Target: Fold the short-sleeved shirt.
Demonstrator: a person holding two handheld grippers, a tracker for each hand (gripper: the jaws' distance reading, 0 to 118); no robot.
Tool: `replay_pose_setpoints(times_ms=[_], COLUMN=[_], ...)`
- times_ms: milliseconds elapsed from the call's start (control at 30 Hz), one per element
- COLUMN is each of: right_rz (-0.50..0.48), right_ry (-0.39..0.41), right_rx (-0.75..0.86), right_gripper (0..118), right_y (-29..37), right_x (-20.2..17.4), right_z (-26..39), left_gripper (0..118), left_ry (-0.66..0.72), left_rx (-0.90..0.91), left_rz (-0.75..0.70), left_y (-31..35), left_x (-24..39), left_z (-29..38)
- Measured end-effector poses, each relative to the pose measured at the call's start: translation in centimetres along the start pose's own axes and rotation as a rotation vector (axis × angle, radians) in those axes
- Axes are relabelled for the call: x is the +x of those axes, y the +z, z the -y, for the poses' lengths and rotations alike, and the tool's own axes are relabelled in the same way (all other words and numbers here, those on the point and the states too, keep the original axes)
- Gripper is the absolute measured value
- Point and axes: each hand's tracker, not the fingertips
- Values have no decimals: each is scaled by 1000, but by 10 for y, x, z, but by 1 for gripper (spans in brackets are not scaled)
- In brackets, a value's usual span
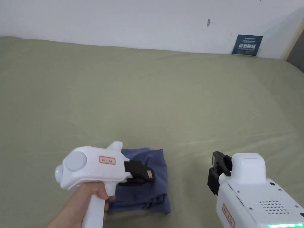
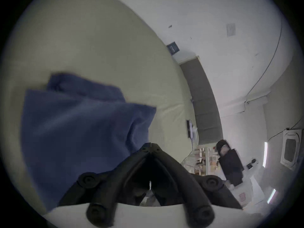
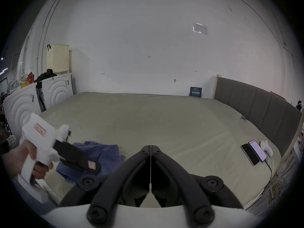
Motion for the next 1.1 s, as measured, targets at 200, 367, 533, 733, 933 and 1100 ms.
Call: replay_pose_setpoints(times_ms=[200, 367, 533, 733, 933, 1100], right_rz=[2, -39, -363, -759, -887, -948], right_ry=[3, 1, -130, -409, -659, -908], right_rx=[-22, -61, -257, -580, -796, -864], right_gripper=[1, 1, 1, 1, 1, 1], right_y=[0, -8, -46, -144, -209, -231], right_x=[4, 1, -11, -30, -18, 3], right_z=[5, 6, 1, 24, 71, 104], left_gripper=[0, 0, 0, 0, 0, 39], left_ry=[5, -12, -55, -65, -59, -59], left_rx=[-11, 2, 82, 132, 108, 87], left_rz=[-61, -57, -51, -131, -176, -164], left_y=[-27, -7, 49, 101, 118, 125], left_x=[-26, -9, -1, -19, -50, -62], left_z=[8, 7, 5, 2, 1, -4])
